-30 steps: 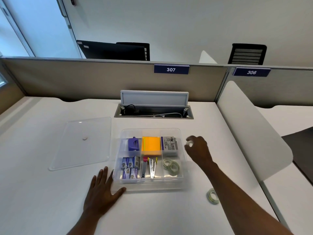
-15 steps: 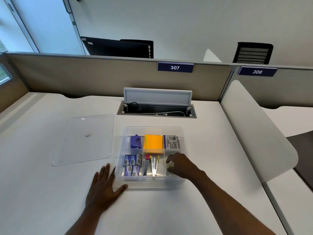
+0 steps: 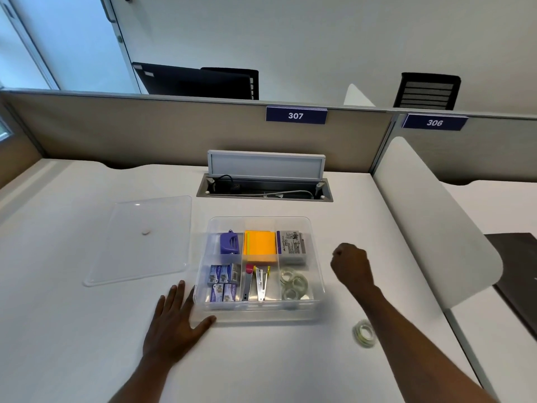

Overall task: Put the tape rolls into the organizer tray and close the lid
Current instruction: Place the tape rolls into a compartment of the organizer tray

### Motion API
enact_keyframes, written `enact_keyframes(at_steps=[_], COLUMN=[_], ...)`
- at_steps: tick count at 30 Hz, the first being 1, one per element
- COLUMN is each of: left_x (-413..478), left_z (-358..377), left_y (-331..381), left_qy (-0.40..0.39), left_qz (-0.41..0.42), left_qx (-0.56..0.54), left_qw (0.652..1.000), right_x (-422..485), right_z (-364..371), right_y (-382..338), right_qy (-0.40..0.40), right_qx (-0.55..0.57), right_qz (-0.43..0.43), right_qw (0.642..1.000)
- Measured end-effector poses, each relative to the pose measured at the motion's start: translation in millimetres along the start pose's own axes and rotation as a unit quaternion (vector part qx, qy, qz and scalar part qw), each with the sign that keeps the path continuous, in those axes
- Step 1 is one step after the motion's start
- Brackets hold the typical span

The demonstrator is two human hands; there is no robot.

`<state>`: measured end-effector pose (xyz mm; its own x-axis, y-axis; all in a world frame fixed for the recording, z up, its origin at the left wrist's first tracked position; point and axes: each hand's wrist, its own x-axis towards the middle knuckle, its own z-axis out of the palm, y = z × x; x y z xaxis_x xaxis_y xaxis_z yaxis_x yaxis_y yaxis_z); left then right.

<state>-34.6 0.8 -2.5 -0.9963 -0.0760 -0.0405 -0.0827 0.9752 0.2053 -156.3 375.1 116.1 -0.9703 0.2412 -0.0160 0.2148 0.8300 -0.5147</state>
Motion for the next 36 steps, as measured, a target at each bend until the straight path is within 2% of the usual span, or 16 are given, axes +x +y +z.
enact_keyframes(at_steps=[4,8,10,12,14,17,20,23,25,28,33,36], left_x=[0,0,0,0,0,-1,-1,-1,-1,-1,-1,-1], left_z=[0,0,-1,-3,-3,-4,-4,-4,-4,-3,-3,-3], left_y=[0,1,2,3,4,2,4,4,3,3,3,3], left_qy=[-0.001,-0.003,-0.001,-0.002,-0.001,0.0,0.0,0.0,0.001,0.001,0.003,0.005], left_qz=[-0.001,-0.002,-0.002,-0.005,-0.004,-0.005,-0.003,-0.003,-0.003,-0.004,-0.002,0.0], left_qx=[0.003,0.002,0.002,0.008,0.006,0.007,0.001,0.0,-0.002,-0.007,-0.007,-0.009], left_qw=[1.0,1.0,1.0,1.0,1.0,1.0,1.0,1.0,1.0,1.0,1.0,1.0], right_x=[0,-14,-23,-30,-37,-41,-32,-16,-8,-2,-5,-14], right_z=[-19,-19,-15,-11,-8,-3,-4,-11,-15,-16,1,18], right_y=[33,56,59,60,60,57,53,35,21,0,-27,-34], right_qy=[-0.137,-0.285,-0.342,-0.362,-0.347,-0.259,-0.141,-0.072,-0.064,-0.102,-0.149,-0.173], right_qx=[-0.112,-0.249,-0.271,-0.266,-0.263,-0.249,-0.158,-0.082,-0.046,-0.018,-0.039,-0.092], right_qz=[0.082,0.094,0.107,0.124,0.135,0.09,0.056,-0.018,-0.071,-0.121,-0.188,-0.217], right_qw=[0.981,0.921,0.893,0.885,0.89,0.929,0.976,0.994,0.994,0.987,0.97,0.956])
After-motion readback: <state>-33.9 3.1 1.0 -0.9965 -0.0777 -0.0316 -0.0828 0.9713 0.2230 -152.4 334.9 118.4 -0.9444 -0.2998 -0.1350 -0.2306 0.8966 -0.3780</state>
